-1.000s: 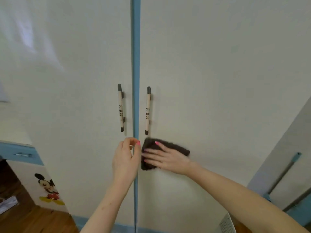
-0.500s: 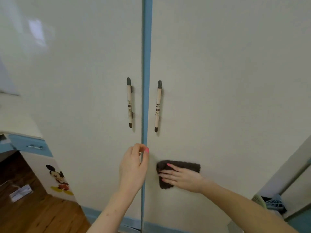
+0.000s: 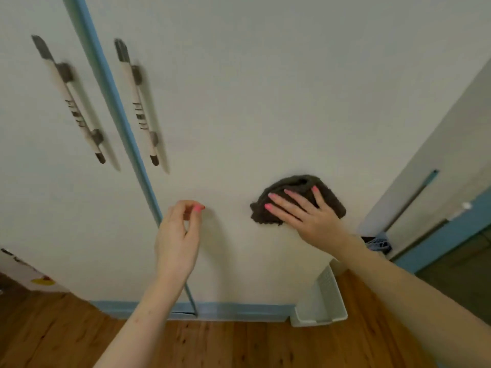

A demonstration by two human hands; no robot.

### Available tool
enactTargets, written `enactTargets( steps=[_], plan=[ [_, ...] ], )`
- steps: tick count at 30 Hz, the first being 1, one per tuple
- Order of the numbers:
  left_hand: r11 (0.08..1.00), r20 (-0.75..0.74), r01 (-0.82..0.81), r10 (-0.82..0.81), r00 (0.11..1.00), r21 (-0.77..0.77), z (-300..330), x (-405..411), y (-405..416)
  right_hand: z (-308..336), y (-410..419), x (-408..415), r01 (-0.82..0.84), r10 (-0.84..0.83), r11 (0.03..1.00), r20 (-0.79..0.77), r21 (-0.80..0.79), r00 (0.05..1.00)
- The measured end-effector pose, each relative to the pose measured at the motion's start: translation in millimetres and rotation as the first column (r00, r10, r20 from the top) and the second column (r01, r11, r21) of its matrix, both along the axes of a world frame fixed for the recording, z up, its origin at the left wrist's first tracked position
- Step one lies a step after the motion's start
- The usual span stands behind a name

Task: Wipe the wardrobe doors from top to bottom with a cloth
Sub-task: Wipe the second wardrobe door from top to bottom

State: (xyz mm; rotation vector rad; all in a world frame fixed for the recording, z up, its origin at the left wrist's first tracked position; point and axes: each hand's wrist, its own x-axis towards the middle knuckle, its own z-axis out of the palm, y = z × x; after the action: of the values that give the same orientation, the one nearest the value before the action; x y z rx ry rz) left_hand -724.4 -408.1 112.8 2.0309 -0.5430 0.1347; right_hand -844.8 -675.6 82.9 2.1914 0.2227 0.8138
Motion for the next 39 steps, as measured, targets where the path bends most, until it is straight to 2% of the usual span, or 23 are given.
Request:
enactTargets(
  steps=[2, 4, 6, 8, 10, 13, 16, 18, 20, 23, 27, 29, 31, 34, 37, 39],
  plan=[
    [1.000, 0.007, 0.000, 0.000, 1.000, 0.004, -8.6, -2.4, -5.2, -45.8, -18.9, -16.1, -0.007, -0.029, 0.989, -0.239, -0.149, 0.970],
    [1.000, -0.005, -0.003, 0.003, 1.000, 0.007, -16.5, -2.8, -7.2, -71.4, -32.6, -32.5, -0.038, -0.120, 0.942, -0.440, -0.334, 0.890],
    [1.000, -0.016, -0.001, 0.001, 1.000, 0.024, -24.3, -1.7, -10.1, -81.7, -44.9, -41.1, -0.110, -0.151, 0.895, -0.524, -0.433, 0.838],
    [0.999, -0.020, 0.002, -0.002, 1.000, 0.045, -30.6, -2.1, -15.2, -78.9, -53.0, -45.2, -0.133, -0.108, 0.904, -0.517, -0.407, 0.849],
    [0.999, -0.034, 0.008, -0.006, 0.999, 0.051, -34.7, -4.3, -20.1, -64.4, -60.1, -47.0, -0.139, 0.002, 0.935, -0.389, -0.326, 0.921],
    [0.999, -0.052, 0.019, -0.017, 0.998, 0.029, -44.6, -7.0, -28.7, -30.2, -70.1, -49.6, -0.060, 0.058, 0.996, -0.039, -0.065, 0.998],
    [1.000, -0.092, 0.024, -0.025, 0.995, -0.019, -64.1, -8.6, -37.6, -29.6, -69.4, -37.3, -0.089, 0.044, 0.988, 0.324, 0.123, 0.945],
    [1.000, -0.098, 0.019, -0.019, 0.995, -0.001, -82.3, -10.0, -41.4, -57.3, -64.7, -26.5, -0.107, 0.048, 0.985, 0.386, 0.134, 0.921],
    [0.999, -0.092, 0.006, -0.002, 0.996, 0.043, -103.5, -10.8, -41.9, -99.8, -63.4, -20.9, -0.111, 0.087, 0.991, 0.290, 0.069, 0.953],
    [0.998, -0.093, -0.020, 0.026, 0.995, 0.066, -127.9, -8.9, -38.2, -163.2, -67.1, -27.9, -0.121, 0.116, 0.987, -0.049, -0.105, 0.992],
    [0.995, -0.094, -0.053, 0.061, 0.994, 0.085, -150.9, -3.9, -28.2, -235.0, -63.6, -40.4, -0.094, -0.031, 0.952, -0.397, -0.292, 0.917],
    [0.992, -0.117, -0.063, 0.076, 0.990, 0.113, -156.4, -3.2, -21.4, -243.1, -55.9, -41.7, -0.066, -0.109, 0.942, -0.486, -0.328, 0.867],
    [0.988, -0.139, -0.065, 0.085, 0.987, 0.143, -156.9, -2.2, -14.0, -231.5, -48.9, -39.5, -0.089, -0.086, 0.942, -0.490, -0.324, 0.867],
    [0.989, -0.182, -0.042, 0.067, 0.981, 0.139, -153.7, -0.6, -4.8, -191.6, -32.3, -20.8, -0.142, 0.026, 0.963, -0.443, -0.229, 0.896],
    [0.986, -0.215, -0.003, 0.039, 0.976, 0.166, -153.2, 2.8, 4.5, -152.9, 7.1, 17.1, -0.130, 0.129, 0.992, -0.102, 0.000, 0.986],
    [0.983, -0.235, 0.021, 0.023, 0.972, 0.183, -157.2, 6.3, 12.4, -151.0, 36.3, 40.8, -0.108, 0.087, 0.983, 0.140, 0.149, 0.986]
  ],
)
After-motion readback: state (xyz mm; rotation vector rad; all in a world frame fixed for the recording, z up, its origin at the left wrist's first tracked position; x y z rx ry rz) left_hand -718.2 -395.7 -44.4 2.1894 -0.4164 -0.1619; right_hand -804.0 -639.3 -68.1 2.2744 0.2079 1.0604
